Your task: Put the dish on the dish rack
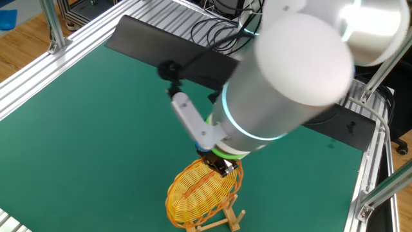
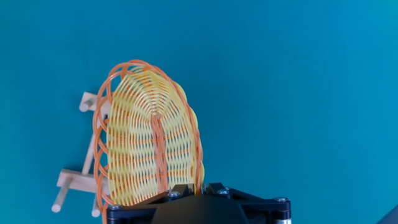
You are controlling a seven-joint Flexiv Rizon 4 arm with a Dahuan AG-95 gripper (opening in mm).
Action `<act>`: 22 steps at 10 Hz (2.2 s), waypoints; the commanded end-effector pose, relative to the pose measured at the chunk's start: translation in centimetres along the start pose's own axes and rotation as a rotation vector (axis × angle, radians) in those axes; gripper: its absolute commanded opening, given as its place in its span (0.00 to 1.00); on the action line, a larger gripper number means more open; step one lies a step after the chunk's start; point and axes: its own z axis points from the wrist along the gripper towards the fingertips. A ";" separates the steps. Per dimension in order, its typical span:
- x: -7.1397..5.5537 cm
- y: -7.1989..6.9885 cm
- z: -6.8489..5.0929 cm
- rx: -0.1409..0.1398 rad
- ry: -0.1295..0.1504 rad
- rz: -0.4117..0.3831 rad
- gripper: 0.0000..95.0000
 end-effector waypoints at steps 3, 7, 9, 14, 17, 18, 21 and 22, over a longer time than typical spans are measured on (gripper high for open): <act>0.7 0.3 -0.4 0.009 -0.002 0.023 0.00; 0.8 0.3 -0.4 0.012 -0.001 0.014 0.00; 1.0 0.4 -0.5 0.031 -0.017 0.023 0.00; 1.6 0.9 -0.7 0.026 -0.017 0.102 0.00; 1.6 1.2 -0.6 0.028 -0.009 0.109 0.00; 1.6 1.3 -0.6 0.020 -0.005 0.106 0.00; 1.6 1.5 -0.4 0.014 -0.003 0.106 0.20; 1.6 1.5 -0.4 0.014 -0.004 0.107 0.20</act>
